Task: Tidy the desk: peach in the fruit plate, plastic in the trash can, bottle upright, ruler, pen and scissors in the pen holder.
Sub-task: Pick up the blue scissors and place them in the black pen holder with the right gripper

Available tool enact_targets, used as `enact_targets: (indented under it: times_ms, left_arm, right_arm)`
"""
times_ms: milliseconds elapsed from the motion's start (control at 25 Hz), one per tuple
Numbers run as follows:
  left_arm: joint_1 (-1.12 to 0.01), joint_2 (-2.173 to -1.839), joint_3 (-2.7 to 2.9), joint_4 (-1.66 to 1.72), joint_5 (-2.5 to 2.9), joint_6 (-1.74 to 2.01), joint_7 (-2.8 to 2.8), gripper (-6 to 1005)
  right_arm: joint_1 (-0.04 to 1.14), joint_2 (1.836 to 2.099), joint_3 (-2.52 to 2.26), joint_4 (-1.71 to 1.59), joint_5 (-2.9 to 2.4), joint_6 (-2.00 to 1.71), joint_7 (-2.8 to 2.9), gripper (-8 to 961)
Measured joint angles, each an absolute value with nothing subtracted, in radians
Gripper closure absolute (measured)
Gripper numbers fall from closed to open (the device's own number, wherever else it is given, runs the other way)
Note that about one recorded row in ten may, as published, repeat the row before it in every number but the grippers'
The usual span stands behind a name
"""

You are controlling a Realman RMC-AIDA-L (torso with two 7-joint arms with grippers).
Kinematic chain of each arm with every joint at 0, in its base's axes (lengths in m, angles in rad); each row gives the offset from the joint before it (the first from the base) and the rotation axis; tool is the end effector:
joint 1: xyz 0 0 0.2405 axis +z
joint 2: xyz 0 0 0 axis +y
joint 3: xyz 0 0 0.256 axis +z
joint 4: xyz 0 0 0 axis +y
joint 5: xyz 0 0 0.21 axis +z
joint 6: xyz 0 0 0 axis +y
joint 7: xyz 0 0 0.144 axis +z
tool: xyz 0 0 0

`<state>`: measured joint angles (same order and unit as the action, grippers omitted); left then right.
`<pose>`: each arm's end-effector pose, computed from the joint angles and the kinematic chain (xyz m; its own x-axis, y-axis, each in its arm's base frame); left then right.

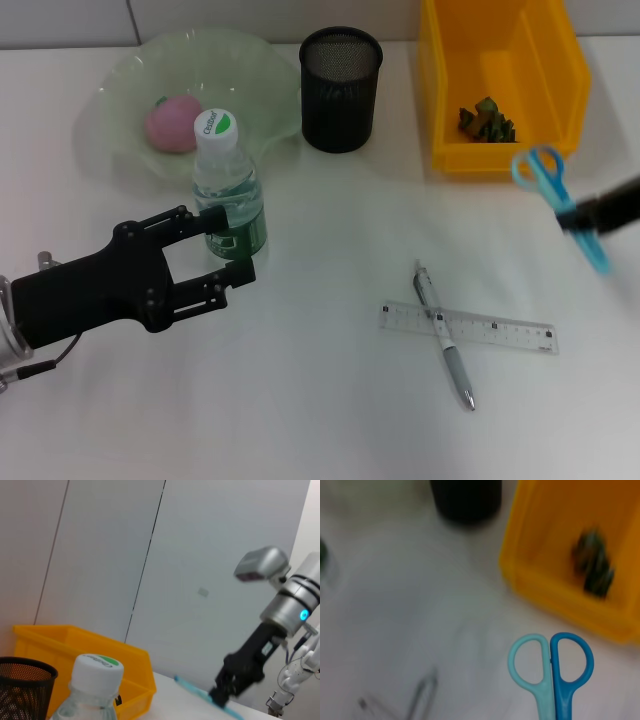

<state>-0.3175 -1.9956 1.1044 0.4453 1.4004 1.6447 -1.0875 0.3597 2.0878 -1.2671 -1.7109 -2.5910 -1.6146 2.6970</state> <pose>-0.2878 0.2630 -0.0058 0.6549 0.2455 0.7147 0.4394 -0.8932 -0.0958 0.1996 0.3222 0.0625 0.6395 -0.7665 -0.0599 -0.6624 -0.5097 -0.5490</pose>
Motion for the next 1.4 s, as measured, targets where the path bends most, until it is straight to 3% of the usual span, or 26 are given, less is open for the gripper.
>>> enact_targets:
  times_ms: [200, 360, 800, 1120, 1400]
  left_arm:
    - [-0.316, -1.996, 1.103, 0.448, 1.399, 1.648, -1.088, 256]
    - [-0.316, -1.997, 1.103, 0.450, 1.396, 1.649, -1.088, 256]
    - [-0.313, -2.005, 1.094, 0.449, 1.393, 1.650, -1.088, 256]
    - [-0.309, -2.005, 1.079, 0.448, 1.393, 1.652, -1.088, 256]
    - [-0.305, -2.005, 1.067, 0.445, 1.393, 1.658, -1.088, 256]
  right_arm:
    - [0.303, 2.085, -1.038, -1.694, -2.227, -1.504, 2.503, 745]
    - [0.294, 2.083, -0.974, -1.459, -1.840, -1.340, 2.206, 730]
    - [0.615, 2.083, -0.963, -0.474, -1.172, -1.223, 1.270, 675]
    - [0.792, 2.090, -0.982, -0.247, -1.083, -1.019, 1.052, 634]
    - [0.819, 2.093, -1.058, -0.236, -1.073, -0.941, 1.063, 599]
